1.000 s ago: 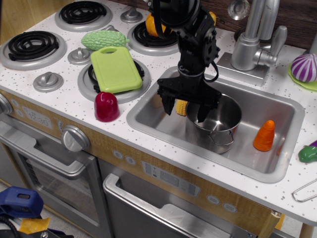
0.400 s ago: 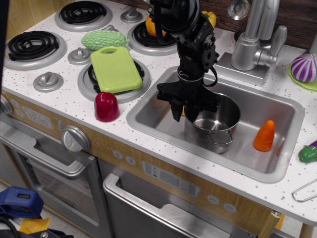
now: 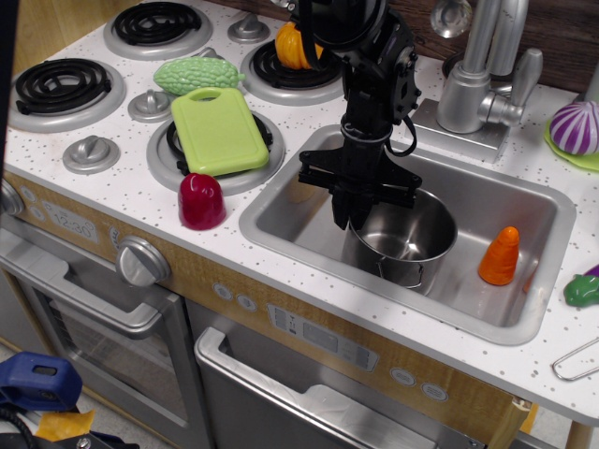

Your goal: Pick up pot from sink

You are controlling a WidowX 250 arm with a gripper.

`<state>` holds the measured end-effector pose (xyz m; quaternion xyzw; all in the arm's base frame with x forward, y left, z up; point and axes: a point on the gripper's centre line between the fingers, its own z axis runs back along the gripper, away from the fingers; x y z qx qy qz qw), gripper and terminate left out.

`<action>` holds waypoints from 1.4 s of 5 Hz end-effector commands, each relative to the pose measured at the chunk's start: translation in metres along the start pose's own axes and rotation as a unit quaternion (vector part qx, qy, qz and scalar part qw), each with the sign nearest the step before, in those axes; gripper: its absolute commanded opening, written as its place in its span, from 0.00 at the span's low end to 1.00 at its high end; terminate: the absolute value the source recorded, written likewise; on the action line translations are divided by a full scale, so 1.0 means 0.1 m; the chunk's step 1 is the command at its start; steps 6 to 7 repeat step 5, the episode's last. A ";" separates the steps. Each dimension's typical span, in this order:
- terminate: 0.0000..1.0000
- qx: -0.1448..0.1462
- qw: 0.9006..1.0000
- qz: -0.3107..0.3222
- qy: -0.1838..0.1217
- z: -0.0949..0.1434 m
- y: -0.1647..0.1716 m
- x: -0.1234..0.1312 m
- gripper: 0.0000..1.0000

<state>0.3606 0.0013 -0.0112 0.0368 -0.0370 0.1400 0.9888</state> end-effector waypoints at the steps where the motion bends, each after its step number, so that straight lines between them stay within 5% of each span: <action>1: 0.00 0.001 0.999 0.010 -0.051 0.65 -0.01 0.19 0.00; 4: 0.00 0.019 0.998 0.007 -0.057 0.95 0.07 0.29 0.00; 5: 1.00 0.025 0.998 0.009 -0.058 1.00 0.05 0.28 0.00; 7: 1.00 0.025 0.998 0.009 -0.058 1.00 0.05 0.28 0.00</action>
